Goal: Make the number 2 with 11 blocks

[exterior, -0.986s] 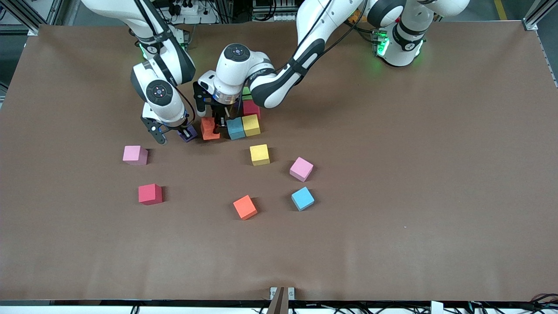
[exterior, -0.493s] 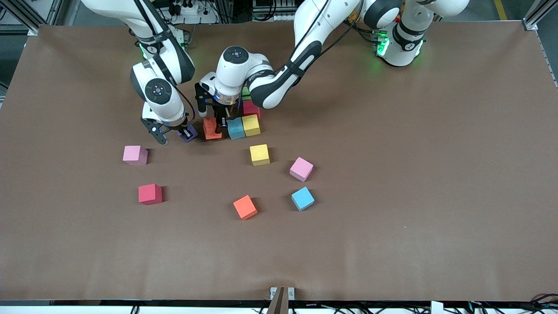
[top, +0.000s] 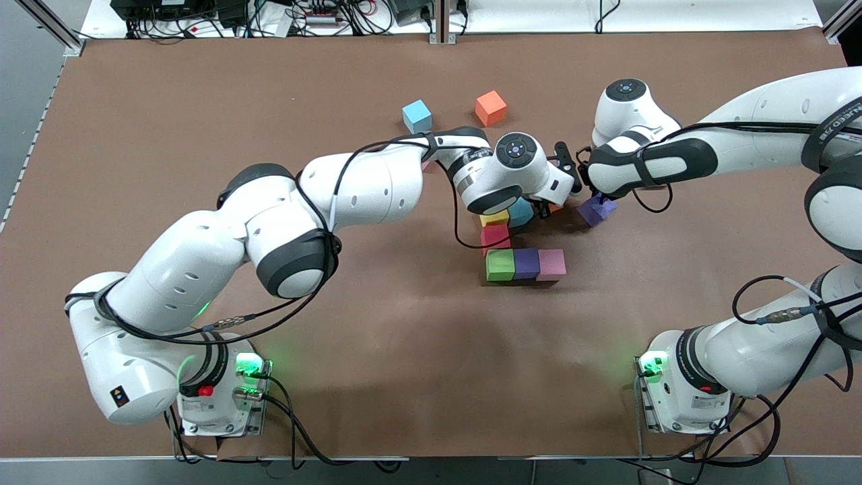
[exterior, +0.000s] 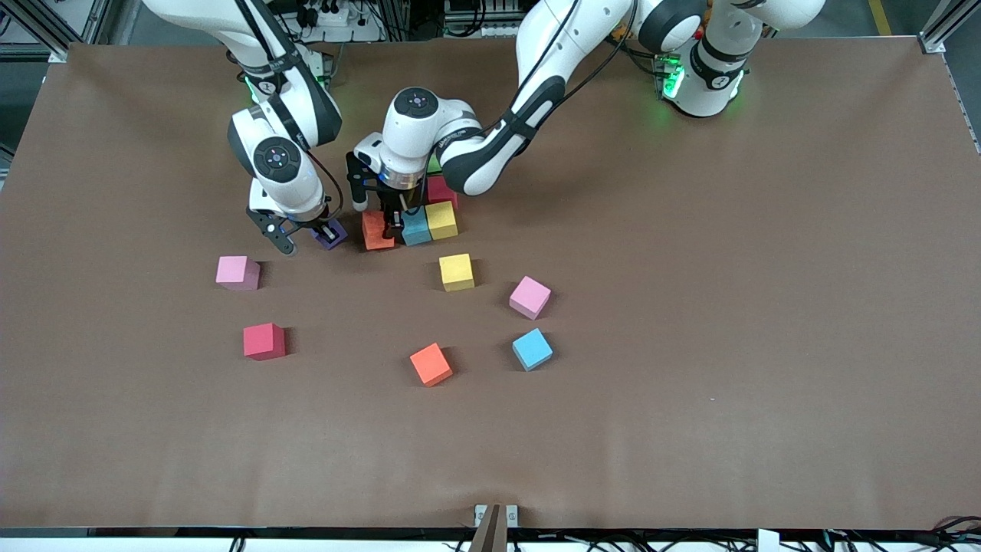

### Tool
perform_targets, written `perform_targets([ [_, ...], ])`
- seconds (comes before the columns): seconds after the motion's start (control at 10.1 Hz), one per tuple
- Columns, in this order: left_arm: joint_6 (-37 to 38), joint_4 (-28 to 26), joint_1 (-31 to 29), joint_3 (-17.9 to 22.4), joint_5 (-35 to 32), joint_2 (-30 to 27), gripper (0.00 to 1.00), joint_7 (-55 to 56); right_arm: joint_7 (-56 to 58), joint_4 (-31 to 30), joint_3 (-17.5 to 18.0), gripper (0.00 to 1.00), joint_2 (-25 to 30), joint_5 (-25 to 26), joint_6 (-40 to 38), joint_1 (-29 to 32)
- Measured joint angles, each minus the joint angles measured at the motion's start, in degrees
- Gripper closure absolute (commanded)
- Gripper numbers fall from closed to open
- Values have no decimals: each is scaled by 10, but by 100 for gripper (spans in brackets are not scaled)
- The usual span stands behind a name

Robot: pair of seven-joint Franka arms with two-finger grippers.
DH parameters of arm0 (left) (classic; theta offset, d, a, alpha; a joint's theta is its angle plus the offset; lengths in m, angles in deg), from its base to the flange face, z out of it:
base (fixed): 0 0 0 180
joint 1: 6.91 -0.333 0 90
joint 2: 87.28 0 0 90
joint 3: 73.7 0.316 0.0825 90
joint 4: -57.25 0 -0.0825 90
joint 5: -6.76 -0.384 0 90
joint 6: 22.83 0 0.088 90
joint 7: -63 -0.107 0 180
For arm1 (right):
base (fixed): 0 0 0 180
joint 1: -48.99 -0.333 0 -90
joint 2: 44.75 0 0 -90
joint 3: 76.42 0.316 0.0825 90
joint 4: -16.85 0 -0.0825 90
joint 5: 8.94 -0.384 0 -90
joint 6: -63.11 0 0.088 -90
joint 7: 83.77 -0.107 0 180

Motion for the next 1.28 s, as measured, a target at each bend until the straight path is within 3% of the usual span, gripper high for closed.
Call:
perform_targets([
  [0.69, 0, 0, 13, 7, 11, 5, 92, 0, 32, 36, -6, 100, 9, 0, -84, 4],
  [0.89, 0, 0, 14, 27, 21, 7, 92, -2, 34, 47, -6, 100, 9, 0, -91, 4],
  [1.28, 0, 1, 17, 29, 22, 10, 92, -2, 53, 60, -8, 100, 9, 1, -91, 5],
])
